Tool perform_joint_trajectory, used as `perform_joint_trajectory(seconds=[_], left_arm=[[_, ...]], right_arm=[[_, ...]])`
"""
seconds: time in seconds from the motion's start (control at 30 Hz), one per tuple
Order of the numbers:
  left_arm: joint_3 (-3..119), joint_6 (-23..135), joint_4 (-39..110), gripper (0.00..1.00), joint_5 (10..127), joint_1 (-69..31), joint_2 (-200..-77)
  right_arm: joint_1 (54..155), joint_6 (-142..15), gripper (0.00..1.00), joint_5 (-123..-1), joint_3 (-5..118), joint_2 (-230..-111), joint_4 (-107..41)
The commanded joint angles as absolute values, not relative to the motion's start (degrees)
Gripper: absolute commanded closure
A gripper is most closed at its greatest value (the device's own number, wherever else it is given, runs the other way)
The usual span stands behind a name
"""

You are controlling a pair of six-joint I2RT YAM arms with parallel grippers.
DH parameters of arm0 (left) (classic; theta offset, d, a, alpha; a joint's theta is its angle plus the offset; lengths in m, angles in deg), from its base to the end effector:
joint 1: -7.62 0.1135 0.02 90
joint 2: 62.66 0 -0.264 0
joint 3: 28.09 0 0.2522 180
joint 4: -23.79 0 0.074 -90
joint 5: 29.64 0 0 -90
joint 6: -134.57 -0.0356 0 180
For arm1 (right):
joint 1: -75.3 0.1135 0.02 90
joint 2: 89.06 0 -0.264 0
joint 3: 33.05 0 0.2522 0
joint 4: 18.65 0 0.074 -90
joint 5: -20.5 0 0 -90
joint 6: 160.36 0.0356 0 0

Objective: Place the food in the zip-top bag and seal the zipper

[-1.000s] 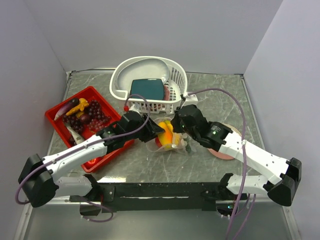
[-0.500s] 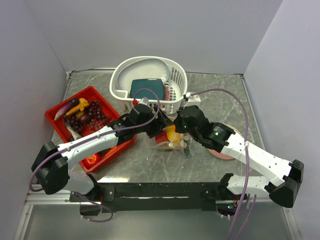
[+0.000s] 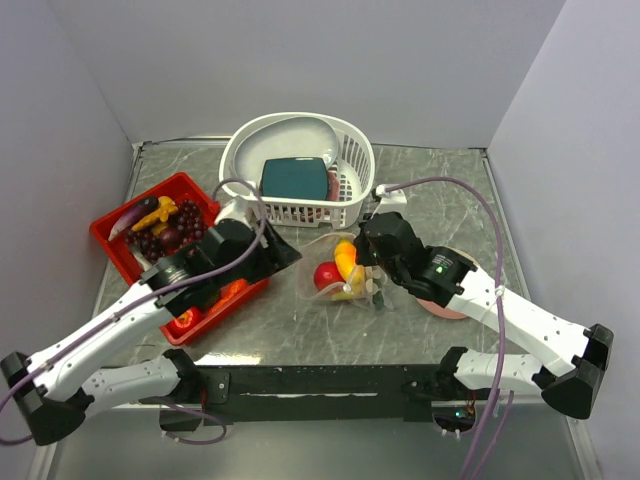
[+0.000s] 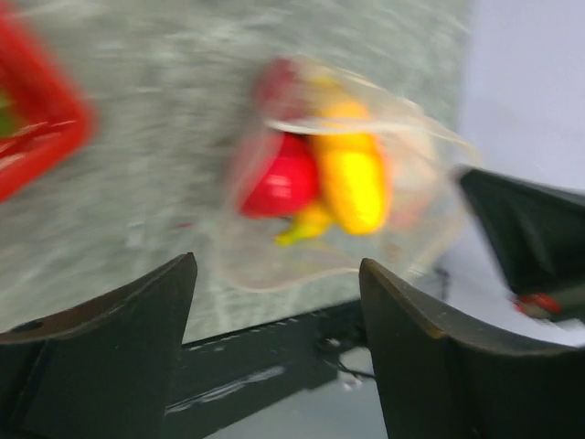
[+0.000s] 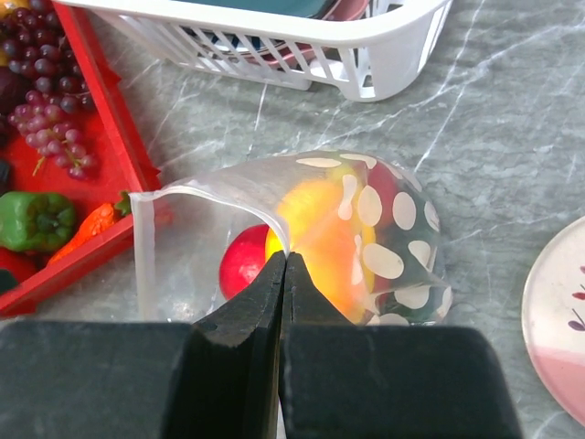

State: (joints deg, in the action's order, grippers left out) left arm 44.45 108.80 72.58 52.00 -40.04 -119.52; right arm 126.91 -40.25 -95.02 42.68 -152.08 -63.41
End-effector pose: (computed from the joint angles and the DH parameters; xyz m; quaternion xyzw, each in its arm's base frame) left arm 0.1453 -0.1517 0.3431 -0.1607 0.8628 -0.3577 0.3191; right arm 0.1587 0.1756 0.3479 -0.0540 0.8582 0.1630 0.4837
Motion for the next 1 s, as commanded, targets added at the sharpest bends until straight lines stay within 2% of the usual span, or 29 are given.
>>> perform_joint_trajectory(seconds=[0.0,0.2,0.47,0.73,0.8,0.97], left_arm=[[43.16,113.11,91.42,0.19,40.41,-37.74,-117.95],[32.52,113.92,92.57,0.16,47.17,-27.02,-111.62],[32.6,119.63,96.97,0.18,43.83,-25.69,-113.72],[35.85,112.26,87.14,0.2,49.52,-24.64,-119.08],[34.72,108.41,81.78,0.23,52.08,-24.73,-118.73],[30.94,104.7,77.03,0.22,54.9,-24.73,-116.54]], right_arm=[[127.06,-40.83,1.0,-92.98,43.47,-149.53,-60.53],[127.15,-40.3,1.0,-87.71,39.16,-146.72,-58.51],[127.15,-42.41,1.0,-84.71,37.92,-146.1,-56.93],[125.66,-42.5,1.0,-86.46,40.82,-146.36,-58.15],[125.57,-42.32,1.0,-88.48,42.31,-146.54,-59.29],[125.39,-41.71,1.0,-92.78,46.35,-147.33,-62.37]])
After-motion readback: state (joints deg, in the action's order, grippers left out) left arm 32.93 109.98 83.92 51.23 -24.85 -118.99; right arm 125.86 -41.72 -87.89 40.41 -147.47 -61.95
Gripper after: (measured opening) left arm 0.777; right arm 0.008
